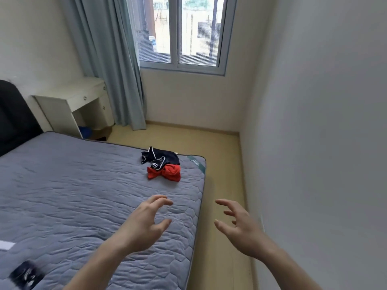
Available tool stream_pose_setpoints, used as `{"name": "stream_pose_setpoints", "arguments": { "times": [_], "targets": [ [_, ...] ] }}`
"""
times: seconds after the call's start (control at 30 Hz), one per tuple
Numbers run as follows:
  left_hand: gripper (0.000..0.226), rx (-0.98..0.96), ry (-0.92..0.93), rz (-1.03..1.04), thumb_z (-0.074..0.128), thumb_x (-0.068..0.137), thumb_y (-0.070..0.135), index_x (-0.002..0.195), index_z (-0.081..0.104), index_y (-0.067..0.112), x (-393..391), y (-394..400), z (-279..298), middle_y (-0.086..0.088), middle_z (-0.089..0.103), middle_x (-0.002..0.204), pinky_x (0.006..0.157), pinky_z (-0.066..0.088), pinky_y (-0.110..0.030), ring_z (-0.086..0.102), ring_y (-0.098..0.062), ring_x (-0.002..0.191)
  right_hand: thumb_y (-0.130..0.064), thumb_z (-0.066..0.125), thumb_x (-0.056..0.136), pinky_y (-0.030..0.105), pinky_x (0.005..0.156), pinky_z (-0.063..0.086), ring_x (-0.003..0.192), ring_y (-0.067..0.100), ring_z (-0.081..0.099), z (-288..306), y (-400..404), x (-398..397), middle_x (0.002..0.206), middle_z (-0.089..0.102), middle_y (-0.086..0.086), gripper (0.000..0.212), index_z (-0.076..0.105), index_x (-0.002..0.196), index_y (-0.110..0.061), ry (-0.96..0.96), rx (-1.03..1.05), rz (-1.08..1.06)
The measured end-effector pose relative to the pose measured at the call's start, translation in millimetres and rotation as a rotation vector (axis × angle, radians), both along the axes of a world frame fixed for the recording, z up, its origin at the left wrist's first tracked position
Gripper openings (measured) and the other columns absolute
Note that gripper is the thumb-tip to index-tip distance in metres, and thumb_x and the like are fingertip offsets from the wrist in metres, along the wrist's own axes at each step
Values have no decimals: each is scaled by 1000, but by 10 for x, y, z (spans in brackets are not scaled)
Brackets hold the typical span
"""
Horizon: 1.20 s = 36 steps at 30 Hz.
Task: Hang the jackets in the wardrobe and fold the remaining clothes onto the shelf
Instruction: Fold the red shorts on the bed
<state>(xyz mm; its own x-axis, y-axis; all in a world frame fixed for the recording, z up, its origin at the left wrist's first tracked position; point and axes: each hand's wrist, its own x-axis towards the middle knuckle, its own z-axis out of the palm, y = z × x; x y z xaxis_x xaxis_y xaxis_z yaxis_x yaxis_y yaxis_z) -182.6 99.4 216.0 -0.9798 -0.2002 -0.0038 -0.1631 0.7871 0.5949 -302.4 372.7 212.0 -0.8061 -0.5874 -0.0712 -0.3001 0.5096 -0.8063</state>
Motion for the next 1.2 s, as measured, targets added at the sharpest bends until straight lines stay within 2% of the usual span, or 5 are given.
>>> {"name": "stream_pose_setpoints", "arguments": {
  "times": [0.2,0.37,0.53,1.0,1.2],
  "targets": [
    [38,49,-26,143,67,94,36,131,59,37,-816,97,-112,26,43,136,106,38,-18,46,1,128,-37,69,94,12,91,41,123,0,51,-52,-162,-1286,139,46,-25,48,47,136,-46,-27,35,151],
    [36,81,-75,284,68,95,35,130,59,36,-1113,-21,-205,28,42,133,92,32,2,45,2,126,-37,68,94,12,88,42,121,-1,51,-100,-550,-2099,136,46,-26,46,49,135,-45,-37,49,268],
    [36,71,-133,422,68,95,36,130,58,37,-1368,-413,-330,23,44,140,108,34,-19,45,-2,131,-39,67,94,21,97,43,123,1,51,-284,-1139,-2663,139,45,-23,48,49,139,-42,-76,72,373],
    [31,201,-238,643,68,93,35,121,57,42,-2635,-1832,-1289,17,42,148,103,36,-22,51,-7,129,-32,65,94,20,98,39,122,-1,46,-1095,-2667,-4221,136,44,-23,37,55,128,-41,-61,276,493],
    [32,209,-336,736,65,93,36,124,57,39,-3077,-2258,-1791,18,39,150,101,36,-20,54,-3,114,-25,63,92,10,74,42,106,-3,52,-1895,-3482,-4957,141,43,-16,36,56,126,-37,-82,404,537]
  ]
}}
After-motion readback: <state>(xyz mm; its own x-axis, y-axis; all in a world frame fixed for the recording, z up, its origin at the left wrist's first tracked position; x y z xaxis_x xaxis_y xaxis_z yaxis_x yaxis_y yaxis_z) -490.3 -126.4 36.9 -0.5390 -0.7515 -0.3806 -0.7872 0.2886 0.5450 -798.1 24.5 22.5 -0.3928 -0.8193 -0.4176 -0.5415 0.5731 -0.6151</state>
